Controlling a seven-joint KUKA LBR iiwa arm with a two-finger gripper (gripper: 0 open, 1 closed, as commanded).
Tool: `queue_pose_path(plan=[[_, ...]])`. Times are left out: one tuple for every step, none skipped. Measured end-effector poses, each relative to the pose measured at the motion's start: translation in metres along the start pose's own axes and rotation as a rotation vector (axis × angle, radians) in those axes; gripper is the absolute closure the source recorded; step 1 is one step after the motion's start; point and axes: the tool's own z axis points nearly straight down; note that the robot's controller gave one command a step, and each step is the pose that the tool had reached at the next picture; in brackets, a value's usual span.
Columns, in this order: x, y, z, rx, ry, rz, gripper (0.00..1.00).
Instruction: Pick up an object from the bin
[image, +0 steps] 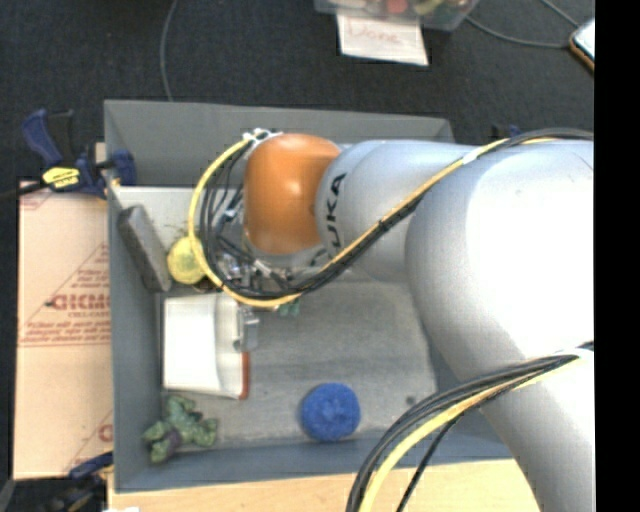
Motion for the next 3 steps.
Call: queue_pose_path(plan=[[-0.003,0.032,-0.002,0.015,-0.011,0.018,0.0],[-0.003,0.002,-0.003,0.002,-0.007,0.008,0.0],[-0.005,0.021,-0.004,0.012,-0.016,0.013,0.0]])
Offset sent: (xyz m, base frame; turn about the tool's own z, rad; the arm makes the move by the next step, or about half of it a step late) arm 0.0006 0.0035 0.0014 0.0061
